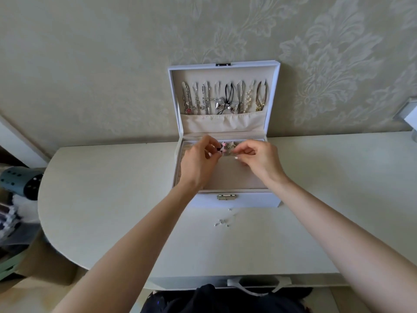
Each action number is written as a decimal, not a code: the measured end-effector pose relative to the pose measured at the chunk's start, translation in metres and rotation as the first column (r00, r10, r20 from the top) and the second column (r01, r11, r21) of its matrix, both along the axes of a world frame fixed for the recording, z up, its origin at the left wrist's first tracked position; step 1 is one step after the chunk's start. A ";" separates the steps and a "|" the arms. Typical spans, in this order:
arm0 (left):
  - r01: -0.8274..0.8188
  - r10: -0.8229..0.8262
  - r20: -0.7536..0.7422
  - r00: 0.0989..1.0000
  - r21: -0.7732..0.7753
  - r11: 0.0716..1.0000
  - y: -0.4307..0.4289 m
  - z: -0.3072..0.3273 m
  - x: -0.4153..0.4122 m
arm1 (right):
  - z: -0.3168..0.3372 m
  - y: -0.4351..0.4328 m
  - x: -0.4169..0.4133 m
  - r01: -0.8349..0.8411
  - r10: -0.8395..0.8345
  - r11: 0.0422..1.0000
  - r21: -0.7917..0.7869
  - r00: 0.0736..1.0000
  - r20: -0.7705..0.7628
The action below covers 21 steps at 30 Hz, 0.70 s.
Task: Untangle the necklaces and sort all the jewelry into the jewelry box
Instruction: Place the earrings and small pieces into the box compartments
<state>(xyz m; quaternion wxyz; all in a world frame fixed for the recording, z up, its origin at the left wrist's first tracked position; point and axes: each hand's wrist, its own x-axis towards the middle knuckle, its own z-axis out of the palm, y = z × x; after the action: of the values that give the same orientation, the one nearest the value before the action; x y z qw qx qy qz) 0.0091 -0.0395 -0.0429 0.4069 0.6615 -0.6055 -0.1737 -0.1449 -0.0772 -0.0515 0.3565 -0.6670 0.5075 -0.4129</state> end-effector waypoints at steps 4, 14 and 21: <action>-0.011 0.000 0.115 0.993 0.100 0.995 -0.011 0.004 -0.001 | -0.003 -0.015 0.004 -0.008 0.009 0.998 0.066 1.000 -0.010; -0.020 -0.001 0.219 0.976 0.096 0.995 -0.016 -0.008 0.004 | -0.007 -0.015 0.011 -0.076 0.044 0.993 -0.086 0.943 -0.331; -0.015 0.000 0.205 0.979 0.074 0.997 -0.017 -0.009 0.002 | -0.009 -0.017 0.011 -0.066 0.016 0.990 -0.125 0.930 -0.367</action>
<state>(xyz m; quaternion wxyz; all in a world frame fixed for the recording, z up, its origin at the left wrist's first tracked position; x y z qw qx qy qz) 0.0112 -0.0566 -0.0515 0.3178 0.6931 -0.6346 -0.1259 -0.1335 -0.0943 -0.0607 0.2183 -0.7653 0.5217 -0.3076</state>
